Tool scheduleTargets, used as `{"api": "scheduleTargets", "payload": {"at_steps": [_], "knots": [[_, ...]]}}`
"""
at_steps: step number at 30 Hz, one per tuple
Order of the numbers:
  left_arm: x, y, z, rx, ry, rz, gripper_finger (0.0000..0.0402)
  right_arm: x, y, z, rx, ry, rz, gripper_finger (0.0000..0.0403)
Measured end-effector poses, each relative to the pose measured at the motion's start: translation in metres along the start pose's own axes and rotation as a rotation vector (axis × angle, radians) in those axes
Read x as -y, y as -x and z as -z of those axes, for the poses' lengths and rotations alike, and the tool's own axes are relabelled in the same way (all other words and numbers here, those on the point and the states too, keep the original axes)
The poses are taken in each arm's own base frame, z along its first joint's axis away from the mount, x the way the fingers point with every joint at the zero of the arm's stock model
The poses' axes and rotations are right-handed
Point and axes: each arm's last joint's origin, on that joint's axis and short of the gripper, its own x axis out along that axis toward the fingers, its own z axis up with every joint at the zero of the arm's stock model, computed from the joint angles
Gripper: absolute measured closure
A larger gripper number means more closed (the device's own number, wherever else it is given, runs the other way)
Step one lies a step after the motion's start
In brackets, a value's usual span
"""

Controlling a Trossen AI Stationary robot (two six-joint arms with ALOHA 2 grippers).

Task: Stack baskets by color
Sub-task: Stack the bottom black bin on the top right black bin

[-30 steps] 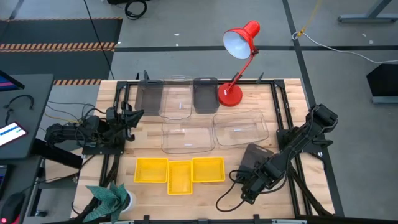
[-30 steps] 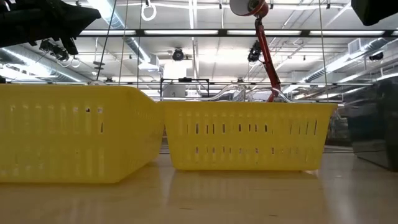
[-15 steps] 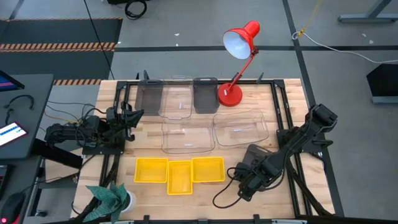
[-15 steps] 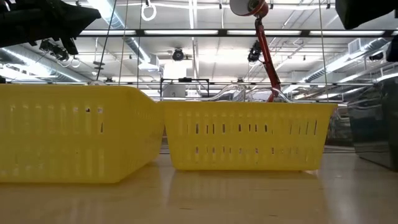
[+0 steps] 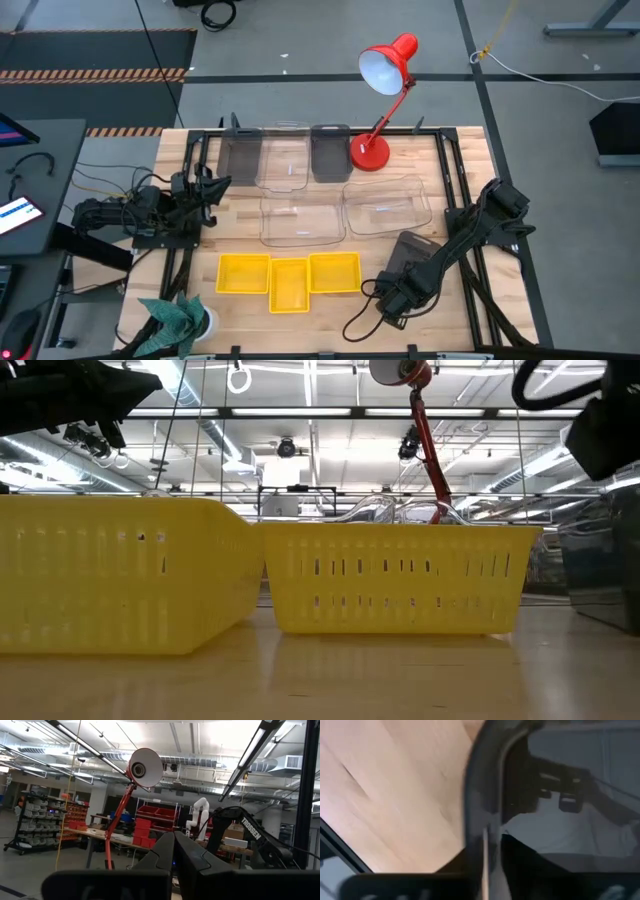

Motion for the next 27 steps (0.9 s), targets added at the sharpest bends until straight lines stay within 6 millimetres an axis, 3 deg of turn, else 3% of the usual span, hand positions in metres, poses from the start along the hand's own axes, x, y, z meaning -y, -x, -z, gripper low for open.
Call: {"api": "scheduleTargets", "payload": {"at_steps": [3,9,19,27], "knots": [[0.0,0.0,0.0,0.0,0.0,0.0,0.0387,0.0,0.002,0.001,-0.006,0.007,-0.001,0.0391],[0.0,0.0,0.0,-0.001,0.0,0.0,0.0382,-0.003,0.02,0.003,-0.018,0.027,-0.017,0.0396],[0.0,0.0,0.0,-0.003,-0.001,0.0,0.0386,-0.044,0.084,0.005,0.061,0.252,-0.172,0.04],[0.0,0.0,0.0,-0.004,-0.001,0.0,0.0386,-0.057,0.143,0.009,0.199,0.332,-0.165,0.04]]}}
